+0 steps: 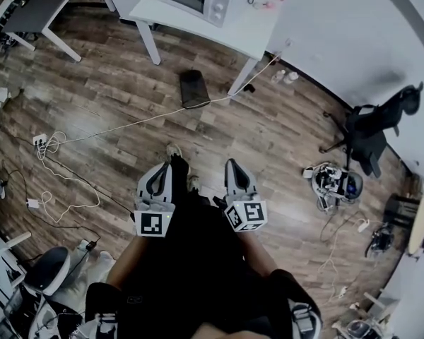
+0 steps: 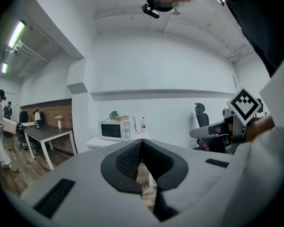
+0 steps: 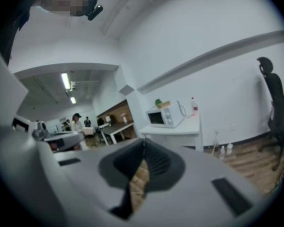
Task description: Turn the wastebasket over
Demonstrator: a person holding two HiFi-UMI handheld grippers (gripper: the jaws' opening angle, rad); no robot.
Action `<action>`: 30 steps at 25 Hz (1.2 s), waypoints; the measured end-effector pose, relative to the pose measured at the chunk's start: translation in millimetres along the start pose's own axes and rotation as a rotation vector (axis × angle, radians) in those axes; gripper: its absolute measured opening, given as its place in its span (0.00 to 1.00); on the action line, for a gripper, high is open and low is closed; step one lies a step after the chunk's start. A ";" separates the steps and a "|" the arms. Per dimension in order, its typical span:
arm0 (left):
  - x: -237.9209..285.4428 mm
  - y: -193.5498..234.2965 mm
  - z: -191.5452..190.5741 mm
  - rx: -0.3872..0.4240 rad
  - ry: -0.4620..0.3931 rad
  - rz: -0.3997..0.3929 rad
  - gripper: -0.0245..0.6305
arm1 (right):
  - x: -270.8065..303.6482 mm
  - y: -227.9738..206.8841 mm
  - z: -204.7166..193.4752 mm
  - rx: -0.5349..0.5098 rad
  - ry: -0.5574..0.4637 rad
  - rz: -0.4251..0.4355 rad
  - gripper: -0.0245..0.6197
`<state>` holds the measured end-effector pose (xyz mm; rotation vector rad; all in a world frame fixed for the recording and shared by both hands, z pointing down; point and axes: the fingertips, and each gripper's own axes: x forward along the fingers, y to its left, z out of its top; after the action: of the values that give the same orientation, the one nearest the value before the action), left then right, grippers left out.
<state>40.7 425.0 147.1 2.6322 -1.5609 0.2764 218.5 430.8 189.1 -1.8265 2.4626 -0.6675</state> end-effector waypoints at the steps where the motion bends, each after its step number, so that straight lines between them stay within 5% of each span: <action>1: 2.5 3.7 -2.8 0.000 0.007 0.007 0.09 | 4.6 -0.9 0.0 -0.002 0.004 0.000 0.09; 14: 101.1 48.6 -10.6 -0.048 0.029 -0.007 0.09 | 96.5 -33.3 23.1 -0.025 0.046 -0.020 0.09; 30: 220.4 190.9 -20.4 -0.127 0.065 0.075 0.09 | 286.7 -21.3 37.5 -0.110 0.192 0.049 0.09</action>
<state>-25.6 145.8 202.6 2.4493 -1.6022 0.2560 154.9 151.3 232.2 -1.8100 2.7064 -0.7526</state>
